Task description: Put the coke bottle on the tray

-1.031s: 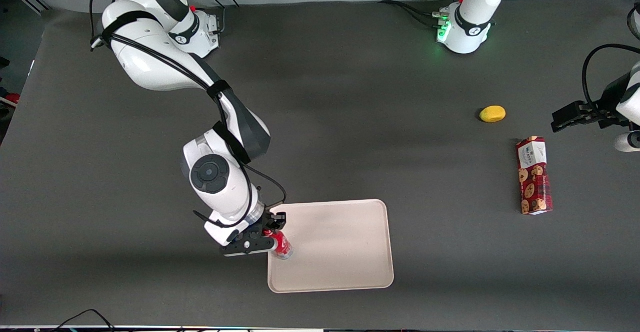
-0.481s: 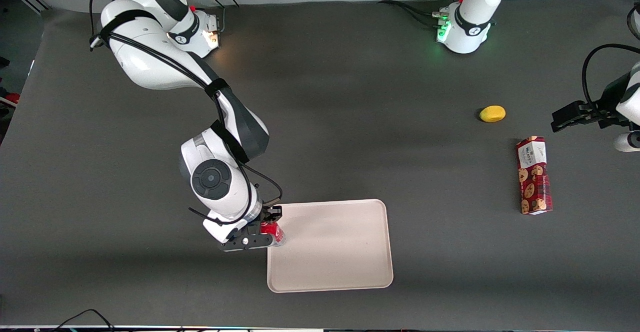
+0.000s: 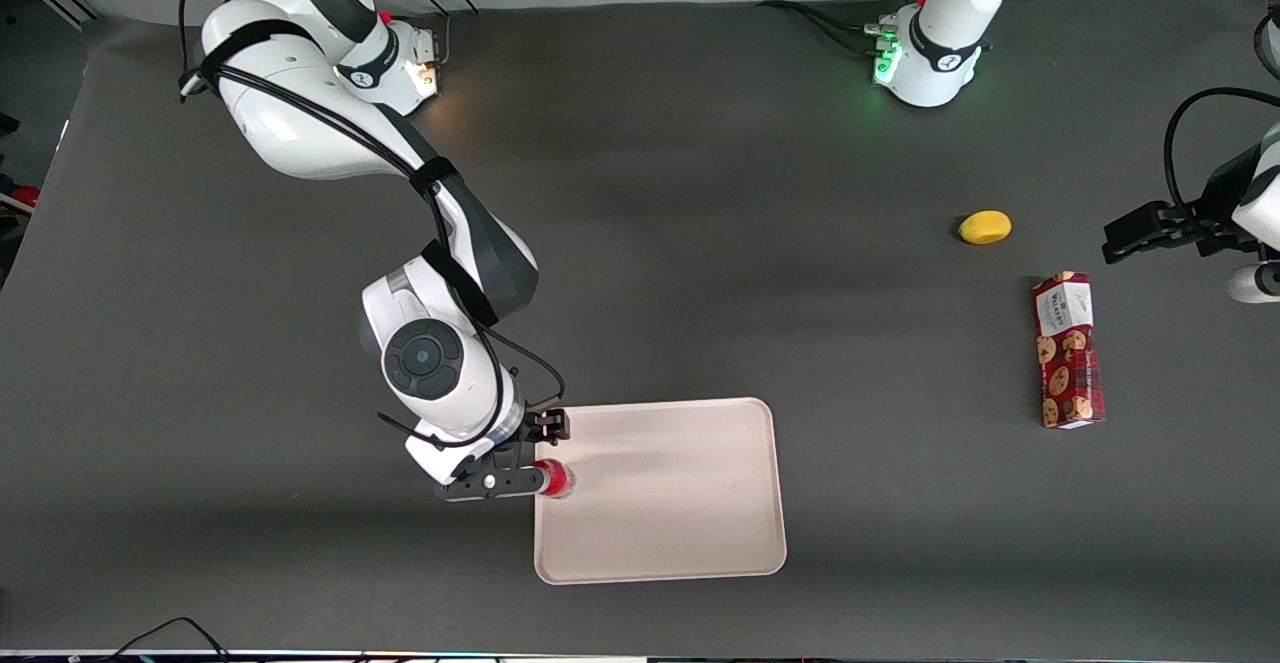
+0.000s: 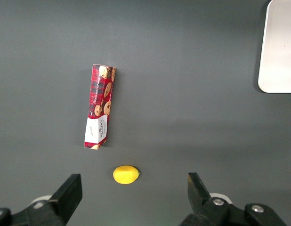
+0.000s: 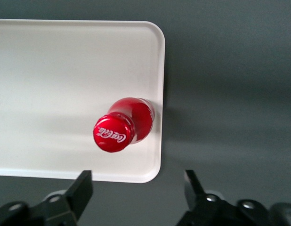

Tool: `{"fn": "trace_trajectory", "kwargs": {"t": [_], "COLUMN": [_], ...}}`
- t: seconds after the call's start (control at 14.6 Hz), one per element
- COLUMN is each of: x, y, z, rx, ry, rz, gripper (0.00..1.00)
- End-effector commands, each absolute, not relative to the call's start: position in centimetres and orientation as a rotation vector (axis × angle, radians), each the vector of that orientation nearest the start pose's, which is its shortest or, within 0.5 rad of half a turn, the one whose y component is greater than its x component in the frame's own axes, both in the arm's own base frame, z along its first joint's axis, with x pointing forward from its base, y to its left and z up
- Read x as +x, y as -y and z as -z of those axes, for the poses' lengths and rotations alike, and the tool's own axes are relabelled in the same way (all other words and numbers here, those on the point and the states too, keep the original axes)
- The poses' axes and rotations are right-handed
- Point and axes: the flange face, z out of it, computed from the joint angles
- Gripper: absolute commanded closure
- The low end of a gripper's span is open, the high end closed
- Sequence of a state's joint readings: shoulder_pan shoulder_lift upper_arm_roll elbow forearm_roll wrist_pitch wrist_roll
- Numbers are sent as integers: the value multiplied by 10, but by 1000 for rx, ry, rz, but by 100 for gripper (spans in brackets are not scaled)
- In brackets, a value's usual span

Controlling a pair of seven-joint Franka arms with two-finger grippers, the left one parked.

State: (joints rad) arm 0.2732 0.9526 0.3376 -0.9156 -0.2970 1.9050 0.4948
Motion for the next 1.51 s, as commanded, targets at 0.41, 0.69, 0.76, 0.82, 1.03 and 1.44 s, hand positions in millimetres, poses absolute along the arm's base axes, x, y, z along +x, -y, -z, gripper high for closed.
{"fn": "trace_trajectory", "kwargs": {"t": [0.41,0.69,0.76,0.82,1.03,1.44], "x": [644,598,589,579,549,503], "y": [-276,-201,-177,-148,-64,-39], "z": [-551,-616,-622,-629,-633,-572], "rx": [-3174,-3269,-3275,-3261,-3150,-3145], "ry": [-27,-51,-71,-68,-112,-123], "rz": [-14,-107,-130,-158,-172,-28], "gripper": [0,0,0,0,0,0]}}
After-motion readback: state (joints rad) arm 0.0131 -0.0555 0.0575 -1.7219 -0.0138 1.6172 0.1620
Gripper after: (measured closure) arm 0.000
